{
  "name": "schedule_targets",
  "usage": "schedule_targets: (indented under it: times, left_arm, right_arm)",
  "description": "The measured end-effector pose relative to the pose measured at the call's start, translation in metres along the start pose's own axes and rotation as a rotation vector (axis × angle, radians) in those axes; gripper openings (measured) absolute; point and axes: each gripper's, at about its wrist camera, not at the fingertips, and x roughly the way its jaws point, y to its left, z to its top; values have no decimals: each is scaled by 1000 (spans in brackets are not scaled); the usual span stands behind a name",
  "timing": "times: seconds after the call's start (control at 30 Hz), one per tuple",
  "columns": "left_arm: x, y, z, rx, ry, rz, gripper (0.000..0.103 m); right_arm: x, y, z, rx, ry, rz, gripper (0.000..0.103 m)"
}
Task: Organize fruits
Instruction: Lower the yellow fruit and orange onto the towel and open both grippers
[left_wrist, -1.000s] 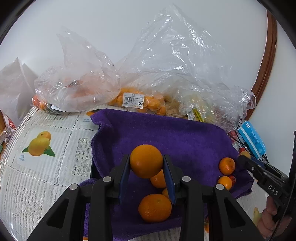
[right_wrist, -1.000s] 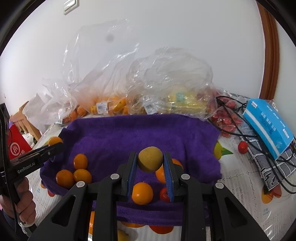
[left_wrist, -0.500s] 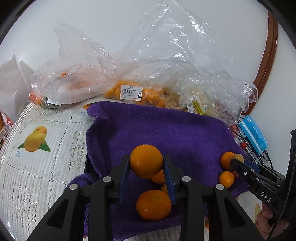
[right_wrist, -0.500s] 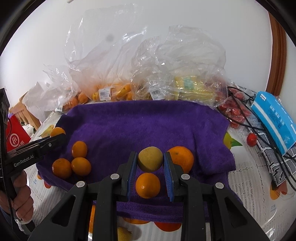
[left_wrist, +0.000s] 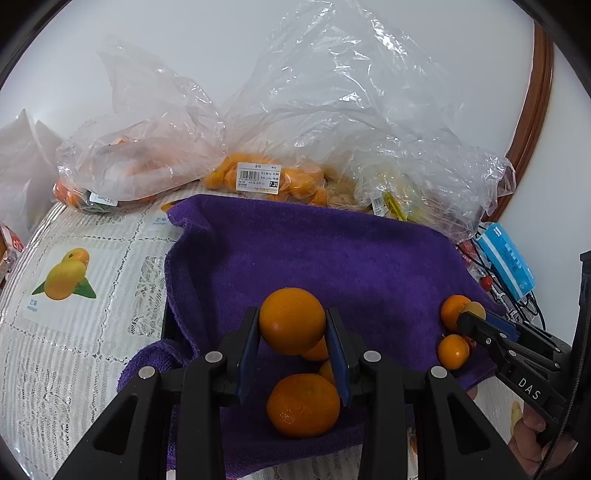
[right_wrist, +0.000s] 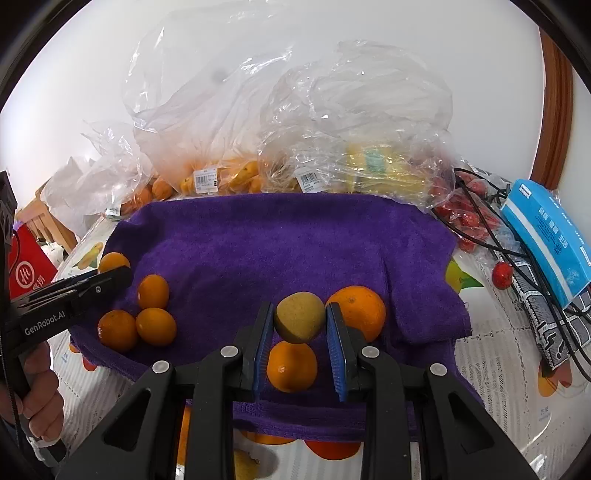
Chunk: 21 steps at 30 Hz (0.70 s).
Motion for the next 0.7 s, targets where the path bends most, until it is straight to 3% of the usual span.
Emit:
schedule_targets:
  times: [0.7]
  left_arm:
    - [3,-4,-2,11,19,-6,33]
  right_arm:
    - [6,3,-3,-19,32,-13,28]
